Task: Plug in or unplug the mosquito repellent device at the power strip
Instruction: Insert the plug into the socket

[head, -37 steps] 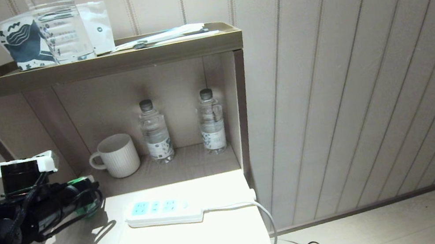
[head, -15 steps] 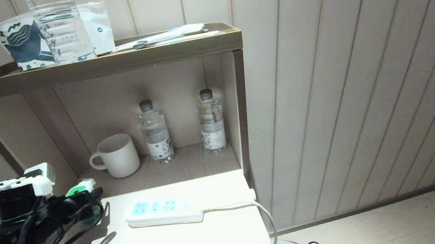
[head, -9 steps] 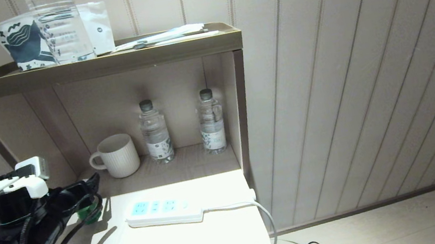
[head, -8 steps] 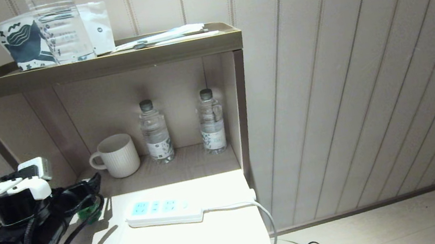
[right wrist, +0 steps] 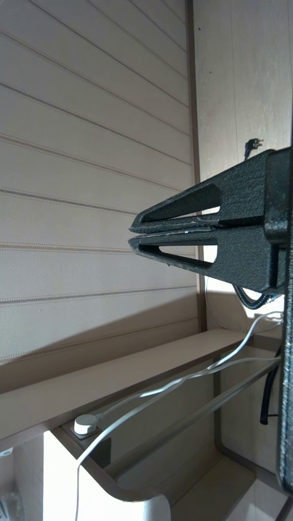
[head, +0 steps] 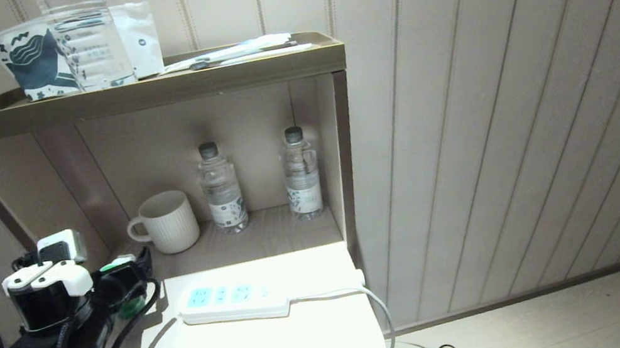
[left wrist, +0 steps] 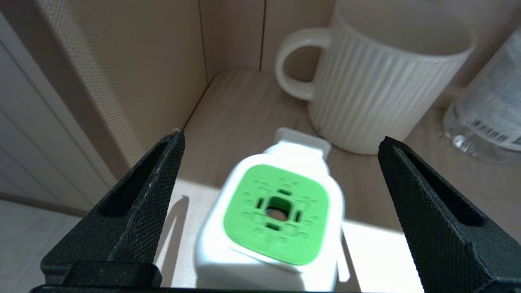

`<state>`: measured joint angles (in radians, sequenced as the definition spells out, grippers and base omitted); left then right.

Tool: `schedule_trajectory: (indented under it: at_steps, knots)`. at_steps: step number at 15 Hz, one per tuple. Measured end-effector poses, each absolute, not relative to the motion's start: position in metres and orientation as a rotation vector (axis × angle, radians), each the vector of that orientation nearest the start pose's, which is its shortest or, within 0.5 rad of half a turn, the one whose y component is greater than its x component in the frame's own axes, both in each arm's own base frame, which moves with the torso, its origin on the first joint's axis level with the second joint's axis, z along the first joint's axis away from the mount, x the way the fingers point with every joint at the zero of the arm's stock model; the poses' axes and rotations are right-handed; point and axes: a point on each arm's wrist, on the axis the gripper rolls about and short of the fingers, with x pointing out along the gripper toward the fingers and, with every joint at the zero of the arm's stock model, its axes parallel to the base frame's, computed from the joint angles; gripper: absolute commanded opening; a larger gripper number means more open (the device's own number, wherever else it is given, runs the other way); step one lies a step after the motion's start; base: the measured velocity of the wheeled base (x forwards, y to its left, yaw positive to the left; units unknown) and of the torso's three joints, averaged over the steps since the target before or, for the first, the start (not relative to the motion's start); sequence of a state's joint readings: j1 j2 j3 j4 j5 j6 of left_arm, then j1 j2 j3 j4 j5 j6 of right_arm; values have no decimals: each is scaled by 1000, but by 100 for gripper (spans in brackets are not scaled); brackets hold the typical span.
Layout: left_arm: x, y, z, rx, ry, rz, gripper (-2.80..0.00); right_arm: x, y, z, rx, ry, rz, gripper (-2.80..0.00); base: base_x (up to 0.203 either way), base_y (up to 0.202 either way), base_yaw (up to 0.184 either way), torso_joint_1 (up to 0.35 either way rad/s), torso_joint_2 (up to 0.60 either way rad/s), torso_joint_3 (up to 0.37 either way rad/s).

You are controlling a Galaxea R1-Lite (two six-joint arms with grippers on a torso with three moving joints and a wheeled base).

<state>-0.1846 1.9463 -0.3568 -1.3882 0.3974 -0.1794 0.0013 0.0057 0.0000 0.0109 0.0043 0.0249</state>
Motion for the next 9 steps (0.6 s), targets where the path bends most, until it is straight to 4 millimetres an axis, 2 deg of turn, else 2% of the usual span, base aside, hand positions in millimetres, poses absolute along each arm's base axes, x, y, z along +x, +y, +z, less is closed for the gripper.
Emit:
schedule_trajectory:
  at_steps: [5,9]
  knots:
    - [279,-46,80,-130,129,245,0,-22,0,74,25,17,5,-280,0,0,0,0,0,0]
    - [278,-44,62,-111,170,290,0,-22,0,75,25,16,5,-280,0,0,0,0,0,0]
